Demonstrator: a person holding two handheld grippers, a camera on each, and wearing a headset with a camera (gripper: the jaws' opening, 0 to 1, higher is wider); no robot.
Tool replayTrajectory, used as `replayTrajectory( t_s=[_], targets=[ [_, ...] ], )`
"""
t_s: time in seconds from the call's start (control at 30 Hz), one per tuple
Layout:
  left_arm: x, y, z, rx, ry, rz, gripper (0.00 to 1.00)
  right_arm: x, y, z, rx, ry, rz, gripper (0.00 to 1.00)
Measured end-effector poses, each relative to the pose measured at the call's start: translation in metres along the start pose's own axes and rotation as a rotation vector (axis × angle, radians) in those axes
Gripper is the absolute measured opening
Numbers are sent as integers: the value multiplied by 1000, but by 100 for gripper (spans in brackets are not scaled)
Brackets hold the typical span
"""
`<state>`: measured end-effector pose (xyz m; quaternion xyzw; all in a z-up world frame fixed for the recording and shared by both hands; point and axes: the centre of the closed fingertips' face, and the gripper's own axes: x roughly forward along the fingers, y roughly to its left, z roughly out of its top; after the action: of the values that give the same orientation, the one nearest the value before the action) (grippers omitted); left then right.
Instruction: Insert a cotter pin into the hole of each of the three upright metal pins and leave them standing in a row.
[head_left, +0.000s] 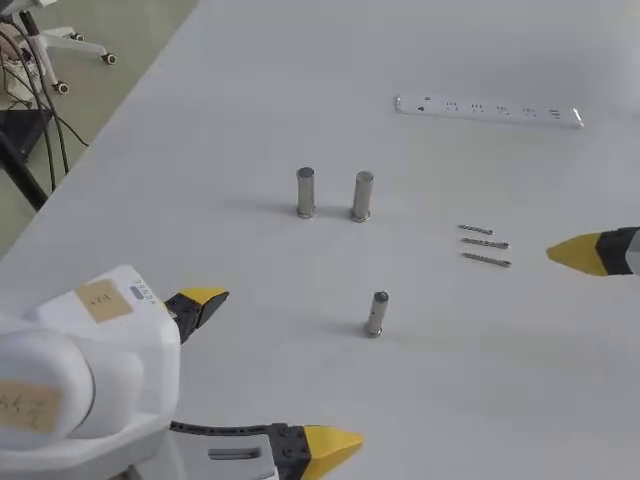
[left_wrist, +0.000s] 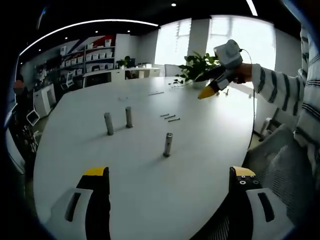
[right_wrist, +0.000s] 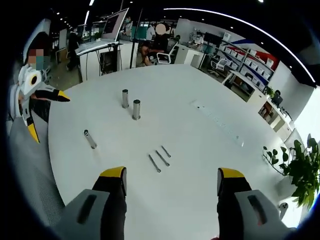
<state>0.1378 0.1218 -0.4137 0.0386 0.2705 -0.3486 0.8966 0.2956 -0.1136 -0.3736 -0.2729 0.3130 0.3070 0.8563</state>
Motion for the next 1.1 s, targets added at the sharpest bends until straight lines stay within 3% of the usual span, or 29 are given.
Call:
replayTrajectory(
  t_s=[0.17,0.33,0.43,0.73,0.97,1.1],
  targets=[
    [-2,1,0,-12,-6,10,99,11,-9,14,-81,-1,33,64],
    [-2,2,-1,-19,-4,17,99,26,-14,19,-171,19,85,47],
    [-2,2,0,-24,-7,19,99,36,-18,21,-183,20,98,40],
    [-1,2,-6,-45,1,25,99,70,-19,15,-215,68,175,30],
    [-3,0,-7,-57,1,32,99,93,-4,-2,-259,127,275,22],
    [-3,0,-8,-68,0,34,99,105,1,-5,-271,146,305,17]
  ],
)
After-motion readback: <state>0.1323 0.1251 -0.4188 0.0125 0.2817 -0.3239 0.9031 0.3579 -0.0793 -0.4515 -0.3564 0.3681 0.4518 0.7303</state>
